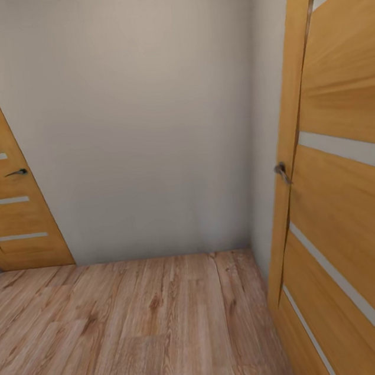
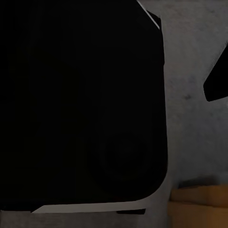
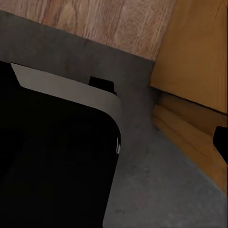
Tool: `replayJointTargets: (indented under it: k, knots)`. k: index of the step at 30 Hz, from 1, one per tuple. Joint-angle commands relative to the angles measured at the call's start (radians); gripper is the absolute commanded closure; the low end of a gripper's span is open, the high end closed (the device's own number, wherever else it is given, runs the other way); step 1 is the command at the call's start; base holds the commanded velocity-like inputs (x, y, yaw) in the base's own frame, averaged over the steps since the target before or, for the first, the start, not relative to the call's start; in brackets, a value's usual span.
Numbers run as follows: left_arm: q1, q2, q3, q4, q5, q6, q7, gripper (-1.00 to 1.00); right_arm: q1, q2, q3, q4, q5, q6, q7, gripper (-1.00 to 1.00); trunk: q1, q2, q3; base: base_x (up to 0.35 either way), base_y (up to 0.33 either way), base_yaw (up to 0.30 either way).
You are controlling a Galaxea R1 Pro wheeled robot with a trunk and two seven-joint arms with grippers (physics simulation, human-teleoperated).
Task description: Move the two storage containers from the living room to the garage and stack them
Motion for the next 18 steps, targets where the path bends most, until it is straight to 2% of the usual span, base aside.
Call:
replayJointTargets:
  k: [1,6,18]
  knots:
    - [-0.001,0.0,0.002,0.0,0.001,-0.002,-0.001,-1.0,-0.001,0.0,0.007,0.001,-0.006,-0.004,-0.001,-1.0,0.0,0.0,-0.001,0.244,0.0,0.0]
    - [-0.001,0.0,0.002,0.0,0.001,-0.002,-0.001,-1.0,-0.001,0.0,0.007,0.001,-0.006,-0.004,-0.001,-1.0,0.0,0.0,-0.001,0.105,0.0,0.0]
    - [-0.001,-0.001,0.002,0.0,0.001,-0.002,-0.001,-1.0,-0.001,-0.003,0.007,0.001,-0.006,-0.005,-0.001,-1.0,0.0,0.0,-0.001,0.007,0.0,0.0]
